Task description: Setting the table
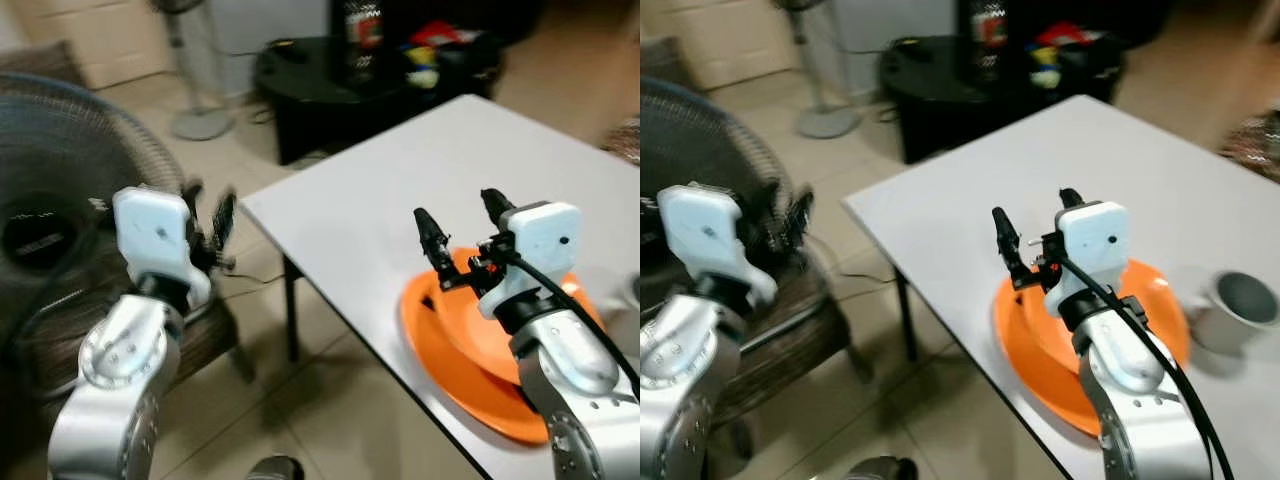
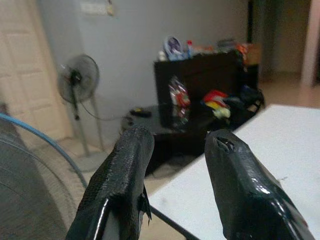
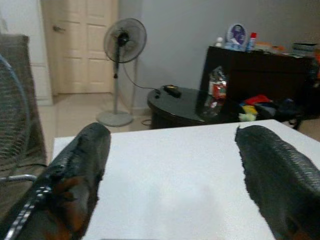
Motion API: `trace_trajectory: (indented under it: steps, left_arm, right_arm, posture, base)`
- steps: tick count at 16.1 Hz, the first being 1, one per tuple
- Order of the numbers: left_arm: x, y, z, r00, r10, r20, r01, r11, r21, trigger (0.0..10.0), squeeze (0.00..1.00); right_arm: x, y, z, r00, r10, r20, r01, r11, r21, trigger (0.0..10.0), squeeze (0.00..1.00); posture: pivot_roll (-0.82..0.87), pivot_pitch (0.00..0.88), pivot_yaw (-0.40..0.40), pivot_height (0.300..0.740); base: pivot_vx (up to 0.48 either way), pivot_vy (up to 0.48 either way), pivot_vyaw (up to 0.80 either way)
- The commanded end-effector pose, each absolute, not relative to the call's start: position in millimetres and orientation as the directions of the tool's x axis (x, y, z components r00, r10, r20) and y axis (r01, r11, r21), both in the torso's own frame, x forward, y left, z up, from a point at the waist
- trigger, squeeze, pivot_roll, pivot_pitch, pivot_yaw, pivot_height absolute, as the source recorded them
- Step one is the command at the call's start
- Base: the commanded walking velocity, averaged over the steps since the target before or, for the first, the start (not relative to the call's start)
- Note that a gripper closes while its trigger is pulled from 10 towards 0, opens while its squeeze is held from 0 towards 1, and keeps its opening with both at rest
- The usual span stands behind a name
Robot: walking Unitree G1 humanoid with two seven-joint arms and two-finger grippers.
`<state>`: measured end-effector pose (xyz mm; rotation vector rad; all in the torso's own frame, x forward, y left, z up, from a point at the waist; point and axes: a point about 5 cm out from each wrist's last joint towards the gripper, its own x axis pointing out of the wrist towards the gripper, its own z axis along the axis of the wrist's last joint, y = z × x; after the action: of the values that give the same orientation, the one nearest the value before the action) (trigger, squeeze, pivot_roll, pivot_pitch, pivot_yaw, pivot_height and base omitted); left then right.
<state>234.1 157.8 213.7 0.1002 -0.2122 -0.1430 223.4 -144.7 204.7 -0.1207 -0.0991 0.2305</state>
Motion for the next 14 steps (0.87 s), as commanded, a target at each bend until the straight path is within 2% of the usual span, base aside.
trace_trajectory:
  steps: [1,2,4,10,12,14]
  left_arm:
    - [233.6,162.5,215.1,0.971,-0.117,0.209,0.095,0.989,0.114,10.0,0.00]
    - [233.5,165.2,215.8,0.972,-0.086,0.219,0.063,0.992,0.108,10.0,0.00]
    - [226.2,164.1,198.2,0.985,-0.136,0.102,0.123,0.985,0.125,10.0,0.00]
    - [217.7,160.8,181.1,0.993,-0.114,0.042,0.107,0.983,0.149,10.0,0.00]
    - [218.2,157.3,189.2,0.987,-0.152,0.057,0.140,0.974,0.180,10.0,0.00]
    - [215.2,160.7,187.0,0.991,-0.122,0.048,0.113,0.980,0.162,10.0,0.00]
  right_arm:
    - [220.8,-143.0,206.4,0.971,0.221,0.094,-0.208,0.970,-0.128,10.0,1.00]
    - [220.7,-142.5,205.6,0.973,0.212,0.089,-0.201,0.972,-0.121,10.0,1.00]
    - [217.2,-140.0,192.3,0.984,0.176,0.005,-0.175,0.982,-0.075,10.0,1.00]
    - [211.1,-124.4,183.2,0.956,0.293,-0.034,-0.294,0.954,-0.060,10.0,1.00]
    - [209.5,-122.2,184.3,0.950,0.309,-0.040,-0.311,0.949,-0.048,10.0,1.00]
    - [207.4,-118.5,183.4,0.941,0.337,-0.044,-0.338,0.940,-0.044,10.0,1.00]
  posture:
    - [0.01,0.000,0.067,0.740]
    - [0.01,0.000,0.069,0.740]
    - [0.00,0.000,0.083,0.740]
    - [0.02,0.000,0.062,0.740]
    - [0.03,0.000,0.039,0.740]
    - [0.03,0.000,0.046,0.740]
  base:
    - [0.000,0.000,0.80]
    - [0.000,0.000,0.80]
    - [0.000,0.000,0.80]
    - [0.000,0.000,0.80]
    - [0.000,0.321,0.80]
    - [0.000,0.349,0.80]
